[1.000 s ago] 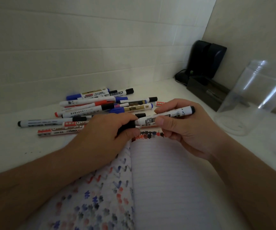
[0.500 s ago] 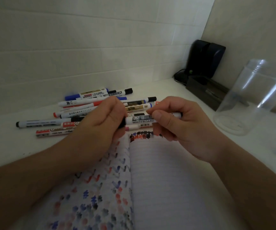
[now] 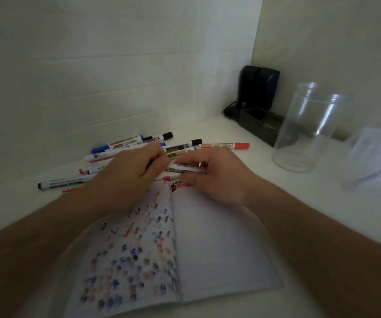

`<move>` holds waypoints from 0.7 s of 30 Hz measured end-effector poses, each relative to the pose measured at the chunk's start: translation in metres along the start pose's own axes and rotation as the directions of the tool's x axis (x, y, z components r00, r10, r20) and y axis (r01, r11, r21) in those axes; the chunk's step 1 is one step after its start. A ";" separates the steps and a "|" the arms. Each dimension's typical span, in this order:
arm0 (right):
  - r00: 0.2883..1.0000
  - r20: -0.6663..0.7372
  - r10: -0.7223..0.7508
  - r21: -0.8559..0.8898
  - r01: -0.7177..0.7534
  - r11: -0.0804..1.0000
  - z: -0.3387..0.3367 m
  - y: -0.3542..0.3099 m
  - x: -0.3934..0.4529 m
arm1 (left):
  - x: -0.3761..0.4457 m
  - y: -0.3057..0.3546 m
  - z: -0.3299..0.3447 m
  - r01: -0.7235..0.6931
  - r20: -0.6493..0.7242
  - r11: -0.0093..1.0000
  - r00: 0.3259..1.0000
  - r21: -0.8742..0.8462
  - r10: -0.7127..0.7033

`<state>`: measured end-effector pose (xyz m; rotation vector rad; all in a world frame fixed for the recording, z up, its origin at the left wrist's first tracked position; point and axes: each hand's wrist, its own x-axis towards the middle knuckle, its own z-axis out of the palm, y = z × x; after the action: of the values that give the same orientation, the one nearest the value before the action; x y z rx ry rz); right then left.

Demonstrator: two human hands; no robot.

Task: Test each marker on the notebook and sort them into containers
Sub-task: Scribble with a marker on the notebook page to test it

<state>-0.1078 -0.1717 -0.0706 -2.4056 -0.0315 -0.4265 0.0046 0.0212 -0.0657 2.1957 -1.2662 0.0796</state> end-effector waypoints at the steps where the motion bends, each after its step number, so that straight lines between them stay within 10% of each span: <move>1: 0.999 -0.035 0.018 -0.050 -0.020 0.999 -0.007 -0.004 -0.002 | -0.002 0.003 -0.002 -0.034 0.033 0.997 0.999 0.070 0.032; 13: 0.950 -0.210 0.233 -0.353 -0.295 0.888 -0.128 -0.033 -0.293 | -0.051 0.223 0.093 -0.505 0.239 0.862 0.831 -0.054 0.502; 21: 0.624 -0.309 0.718 -0.109 -0.773 0.625 -0.083 0.039 -0.540 | -0.119 0.351 0.288 -0.623 0.590 0.746 0.518 -0.236 0.619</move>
<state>-0.6382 -0.2063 -0.2044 -2.2987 1.1733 -0.3100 -0.4099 -0.1665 -0.1786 1.6725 -2.4153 -0.4329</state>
